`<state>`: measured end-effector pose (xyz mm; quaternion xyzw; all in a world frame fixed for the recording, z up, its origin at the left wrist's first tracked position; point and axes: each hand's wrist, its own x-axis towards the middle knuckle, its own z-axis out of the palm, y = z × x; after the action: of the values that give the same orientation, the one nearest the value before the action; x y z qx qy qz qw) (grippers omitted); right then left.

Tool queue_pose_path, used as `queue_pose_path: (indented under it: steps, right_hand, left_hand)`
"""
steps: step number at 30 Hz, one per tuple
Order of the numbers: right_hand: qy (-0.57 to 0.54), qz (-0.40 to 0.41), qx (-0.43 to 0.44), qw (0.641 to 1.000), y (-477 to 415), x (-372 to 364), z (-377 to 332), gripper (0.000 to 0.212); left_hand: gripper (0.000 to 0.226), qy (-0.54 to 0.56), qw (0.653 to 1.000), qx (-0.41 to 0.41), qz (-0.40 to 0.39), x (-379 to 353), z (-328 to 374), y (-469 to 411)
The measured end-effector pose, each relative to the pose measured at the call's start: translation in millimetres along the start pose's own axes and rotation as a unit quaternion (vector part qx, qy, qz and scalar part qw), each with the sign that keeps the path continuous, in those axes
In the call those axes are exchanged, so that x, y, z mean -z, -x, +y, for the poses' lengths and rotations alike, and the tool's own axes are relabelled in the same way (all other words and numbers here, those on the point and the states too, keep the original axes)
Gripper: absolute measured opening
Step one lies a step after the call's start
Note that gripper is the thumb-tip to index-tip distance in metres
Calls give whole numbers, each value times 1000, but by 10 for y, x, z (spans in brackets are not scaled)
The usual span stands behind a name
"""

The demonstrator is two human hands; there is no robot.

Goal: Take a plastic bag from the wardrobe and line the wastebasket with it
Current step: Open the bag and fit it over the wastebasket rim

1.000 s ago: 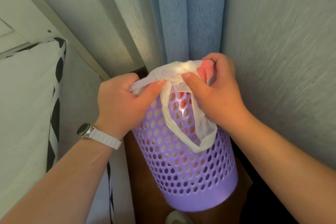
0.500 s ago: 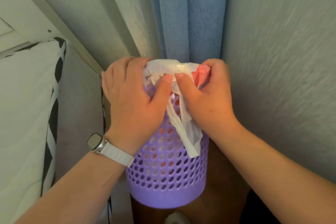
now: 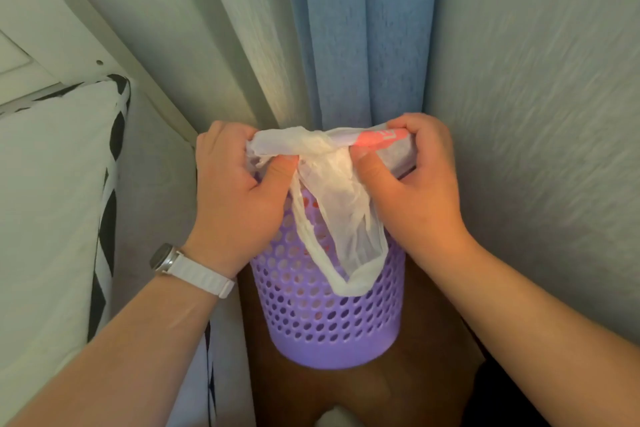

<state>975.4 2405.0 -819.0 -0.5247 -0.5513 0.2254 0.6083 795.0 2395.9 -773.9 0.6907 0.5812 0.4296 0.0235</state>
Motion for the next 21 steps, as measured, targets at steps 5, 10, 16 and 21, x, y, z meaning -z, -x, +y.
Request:
queue_pose_path:
  steps: [5,10,16,21]
  right_hand:
    - [-1,28,-15,1000,-45,23,-52,33]
    - [8,27,-32,999,-46,18,-53,37]
    - [7,31,-17,999,-42,-9,-108,36]
    - [28,12,-1,1000,51,-75,-140,35]
  left_hand:
    - [16,49,998,33,13,-43,99,66]
    - [13,51,998,34,-18,-19,82,-12]
    - [49,-103,988,-111,-28,26,325,19]
    - [27,-84,990,-106,-33,-35,158,12]
